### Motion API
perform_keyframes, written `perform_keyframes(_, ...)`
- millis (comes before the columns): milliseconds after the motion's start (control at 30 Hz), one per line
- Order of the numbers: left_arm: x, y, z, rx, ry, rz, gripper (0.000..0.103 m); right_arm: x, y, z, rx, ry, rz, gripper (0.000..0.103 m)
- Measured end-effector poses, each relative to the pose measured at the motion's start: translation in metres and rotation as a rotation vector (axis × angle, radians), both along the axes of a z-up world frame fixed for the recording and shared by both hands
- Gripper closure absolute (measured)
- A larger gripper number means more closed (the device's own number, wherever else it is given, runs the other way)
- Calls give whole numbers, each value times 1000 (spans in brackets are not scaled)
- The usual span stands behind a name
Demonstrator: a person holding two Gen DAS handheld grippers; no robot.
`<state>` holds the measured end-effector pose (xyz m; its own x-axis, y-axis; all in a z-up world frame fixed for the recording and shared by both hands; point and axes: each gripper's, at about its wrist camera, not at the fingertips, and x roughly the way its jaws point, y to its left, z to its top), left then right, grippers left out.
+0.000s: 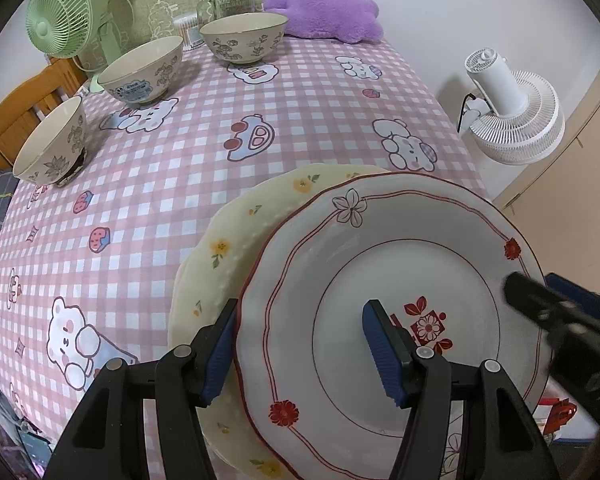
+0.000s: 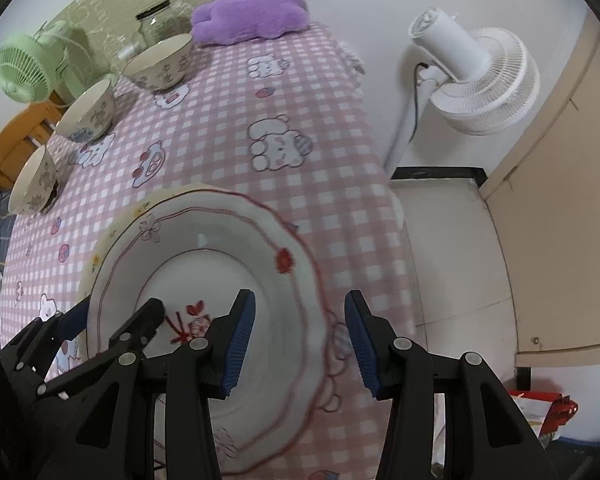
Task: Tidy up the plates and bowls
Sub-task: 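Lift the red-patterned plate with both grippers and carry it over the yellow-flower plates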
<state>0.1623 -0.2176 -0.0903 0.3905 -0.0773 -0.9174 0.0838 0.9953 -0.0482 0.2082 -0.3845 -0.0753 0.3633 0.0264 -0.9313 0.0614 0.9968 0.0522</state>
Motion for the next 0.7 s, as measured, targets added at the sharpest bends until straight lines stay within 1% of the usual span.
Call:
perform_keyframes(67, 0, -1, 0, 4, -3, 2, 41, -4, -8, 6, 7, -14, -14, 57)
perform_keyframes(133, -1, -1, 0, 4, -4, 2, 41, -5, -8, 7, -4, -17, -1, 69)
perform_keyframes(167, -1, -1, 0, 4, -3, 2, 41, -4, -8, 5, 7, -11, 13, 72)
perform_keyframes(200, -1, -1, 0, 5, -3, 3, 41, -4, -7, 4, 21, -6, 20, 79)
perform_keyframes(233, -1, -1, 0, 6, -3, 3, 41, -3, -5, 3, 27, -4, 30, 81)
perform_keyframes(300, -2, 0, 1, 10, -2, 3, 42, -4, 1, 3, -7, -10, 41, 80)
perform_keyframes(400, -4, 3, 7, 19, -13, 16, 42, -3, 3, 3, -7, -9, 49, 80)
perform_keyframes(533, -3, 11, 14, 52, -41, 47, 42, -1, 12, 5, -14, -27, 90, 80)
perform_keyframes(700, -1, 19, 9, 69, -21, 77, 42, 8, 22, -3, 0, -12, 113, 80)
